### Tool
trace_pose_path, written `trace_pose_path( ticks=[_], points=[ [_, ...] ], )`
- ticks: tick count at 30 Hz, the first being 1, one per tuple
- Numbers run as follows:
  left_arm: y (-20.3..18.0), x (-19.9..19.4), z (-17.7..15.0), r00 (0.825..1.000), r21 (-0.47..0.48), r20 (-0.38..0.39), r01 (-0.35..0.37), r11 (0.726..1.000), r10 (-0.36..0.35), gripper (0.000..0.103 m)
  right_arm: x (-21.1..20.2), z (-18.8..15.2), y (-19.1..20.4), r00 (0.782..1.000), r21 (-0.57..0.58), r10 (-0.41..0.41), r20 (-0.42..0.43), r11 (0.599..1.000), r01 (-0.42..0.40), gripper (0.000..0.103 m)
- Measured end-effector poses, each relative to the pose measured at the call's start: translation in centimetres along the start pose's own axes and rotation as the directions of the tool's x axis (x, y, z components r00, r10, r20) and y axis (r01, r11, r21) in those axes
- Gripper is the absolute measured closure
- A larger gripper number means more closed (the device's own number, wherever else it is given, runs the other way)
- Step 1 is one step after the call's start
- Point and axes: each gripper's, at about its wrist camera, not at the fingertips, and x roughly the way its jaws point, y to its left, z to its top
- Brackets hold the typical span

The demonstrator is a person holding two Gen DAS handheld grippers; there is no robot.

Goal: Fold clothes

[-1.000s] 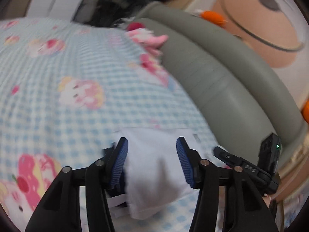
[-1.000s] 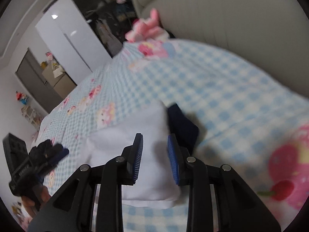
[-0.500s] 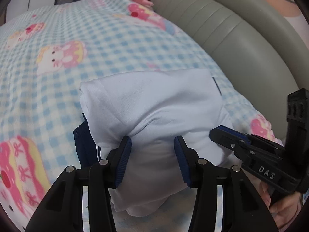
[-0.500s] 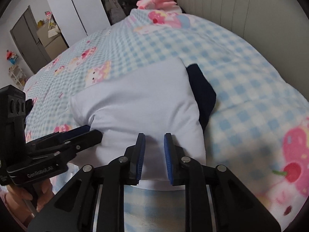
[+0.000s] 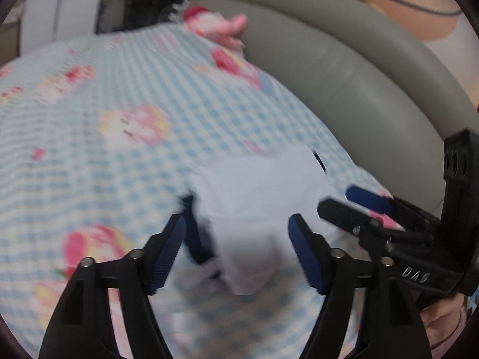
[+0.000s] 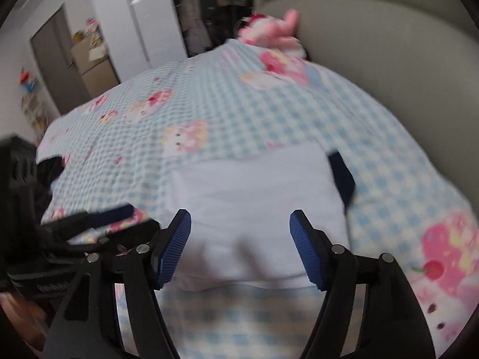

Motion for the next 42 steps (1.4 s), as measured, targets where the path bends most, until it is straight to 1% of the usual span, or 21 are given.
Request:
trace_pose_path(
  ticks=[2, 4, 7, 10, 12, 15, 19, 23, 25, 28, 32, 34, 36, 38, 39, 41, 42],
  points=[
    [2.0, -2.3, 0.7, 0.997, -0.026, 0.044, -0.069, 0.997, 0.07, 0.026, 0.1, 0.4, 2.0, 1.0, -0.02, -0.017, -0.01, 1.0, 0.017, 0.03],
    [3.9, -4.0, 1.1, 0.989, -0.06, 0.075, -0.122, 0.991, 0.126, 0.025, 0.3, 0.7, 3.9, 0.999, -0.031, -0.026, -0.019, 0.999, 0.025, 0.03],
    [7.1, -6.7, 1.3, 0.97, -0.107, 0.101, -0.212, 0.971, 0.222, 0.023, 0.7, 0.8, 6.9, 1.0, -0.029, -0.001, -0.026, 1.0, 0.0, 0.028],
    [10.2, -9.2, 0.7, 0.947, -0.141, 0.109, -0.287, 0.948, 0.303, 0.022, 1.6, 1.0, 10.6, 0.999, -0.045, 0.002, -0.053, 0.999, -0.004, 0.025],
    [12.1, -10.7, -0.1, 0.939, -0.168, 0.112, -0.304, 0.938, 0.325, 0.02, 2.0, 1.0, 12.9, 0.997, -0.054, 0.016, -0.077, 0.998, -0.02, 0.025],
    [15.0, -13.3, -1.8, 0.937, -0.203, 0.095, -0.313, 0.928, 0.337, 0.02, 2.0, 0.2, 16.3, 0.992, -0.038, 0.082, -0.099, 0.996, -0.086, 0.025],
    [18.6, -16.5, -4.8, 0.918, -0.246, 0.098, -0.353, 0.903, 0.385, 0.02, 2.1, -1.5, 20.7, 0.991, -0.059, 0.071, -0.117, 0.995, -0.079, 0.024],
    [21.7, -18.9, -7.5, 0.893, -0.255, 0.062, -0.417, 0.873, 0.445, 0.019, 1.8, -2.9, 24.1, 0.99, -0.069, 0.081, -0.113, 0.994, -0.089, 0.024],
    [22.6, -20.3, -8.8, 0.88, -0.253, 0.058, -0.443, 0.86, 0.471, 0.019, 1.2, -3.6, 25.6, 0.99, -0.072, 0.093, -0.106, 0.992, -0.101, 0.024],
    [23.0, -22.5, -10.4, 0.861, -0.254, 0.067, -0.474, 0.843, 0.504, 0.019, 0.0, -5.1, 27.8, 0.989, -0.104, 0.105, -0.106, 0.988, -0.116, 0.024],
    [22.3, -25.4, -12.8, 0.849, -0.253, 0.074, -0.492, 0.833, 0.524, 0.017, -2.0, -7.1, 29.5, 0.99, -0.124, 0.091, -0.11, 0.987, -0.104, 0.024],
    [21.5, -26.9, -14.6, 0.851, -0.248, 0.092, -0.484, 0.839, 0.518, 0.017, -3.5, -8.4, 29.9, 0.991, -0.123, 0.084, -0.102, 0.988, -0.096, 0.024],
    [20.7, -28.3, -16.7, 0.846, -0.255, 0.108, -0.484, 0.837, 0.522, 0.016, -5.2, -9.8, 30.1, 0.992, -0.123, 0.083, -0.092, 0.988, -0.094, 0.024],
    [19.9, -29.5, -18.8, 0.84, -0.276, 0.113, -0.487, 0.829, 0.531, 0.016, -7.2, -11.6, 30.3, 0.992, -0.132, 0.099, -0.075, 0.985, -0.108, 0.024],
    [19.4, -30.1, -19.8, 0.84, -0.286, 0.115, -0.484, 0.827, 0.531, 0.016, -8.1, -12.5, 30.4, 0.993, -0.138, 0.101, -0.066, 0.984, -0.11, 0.023],
    [18.2, -31.0, -21.9, 0.845, -0.293, 0.12, -0.471, 0.832, 0.52, 0.016, -9.9, -14.3, 30.5, 0.994, -0.147, 0.104, -0.047, 0.983, -0.11, 0.022],
    [17.6, -31.4, -22.8, 0.845, -0.294, 0.127, -0.468, 0.833, 0.519, 0.016, -10.7, -15.1, 30.5, 0.994, -0.148, 0.107, -0.037, 0.983, -0.111, 0.022]
  ],
)
